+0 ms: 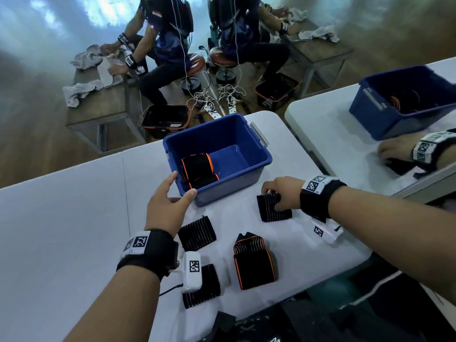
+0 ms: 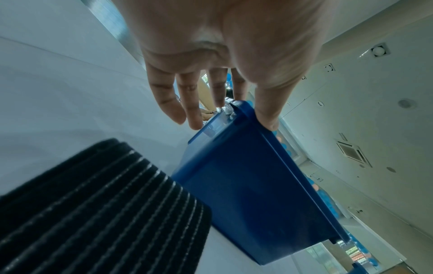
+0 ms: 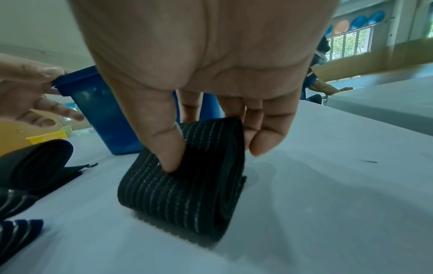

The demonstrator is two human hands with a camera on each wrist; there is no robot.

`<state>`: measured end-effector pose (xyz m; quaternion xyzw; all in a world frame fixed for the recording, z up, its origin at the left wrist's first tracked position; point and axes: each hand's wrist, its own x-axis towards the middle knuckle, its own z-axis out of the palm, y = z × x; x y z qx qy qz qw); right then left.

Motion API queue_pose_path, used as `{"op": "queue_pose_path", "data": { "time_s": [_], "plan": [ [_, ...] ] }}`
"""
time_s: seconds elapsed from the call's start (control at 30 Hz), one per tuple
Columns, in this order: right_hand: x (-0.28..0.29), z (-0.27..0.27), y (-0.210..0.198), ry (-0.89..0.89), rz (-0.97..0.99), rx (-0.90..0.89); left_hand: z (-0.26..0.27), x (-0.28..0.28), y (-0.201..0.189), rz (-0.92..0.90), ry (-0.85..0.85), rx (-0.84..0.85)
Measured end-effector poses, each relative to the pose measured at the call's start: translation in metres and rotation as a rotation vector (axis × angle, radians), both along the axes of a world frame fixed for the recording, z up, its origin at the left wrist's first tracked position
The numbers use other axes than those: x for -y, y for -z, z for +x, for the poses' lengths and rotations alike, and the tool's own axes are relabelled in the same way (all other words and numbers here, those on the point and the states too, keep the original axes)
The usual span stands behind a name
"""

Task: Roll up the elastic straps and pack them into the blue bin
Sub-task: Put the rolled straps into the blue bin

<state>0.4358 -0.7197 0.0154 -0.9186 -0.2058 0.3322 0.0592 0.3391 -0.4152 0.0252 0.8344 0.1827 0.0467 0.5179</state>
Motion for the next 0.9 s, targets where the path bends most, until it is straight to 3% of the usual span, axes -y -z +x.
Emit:
{"op": "queue_pose_path", "data": {
  "time_s": [0.4,0.67,0.9],
  "plan": [
    [0.002,-0.012,-0.012,0.105,0.091,-0.059,-0.001,0.002,0.001,-0.029,-0.013,-0.006],
    [-0.001,0.006,-0.097,0.004,0.157,-0.079,0.0,0.001,0.004,-0.03,-0.016,-0.019],
    [-0.063,0.063,-0.151,-0.063,0.258,0.09,0.001,0.0,0.006,-0.03,-0.025,-0.026]
  ]
}}
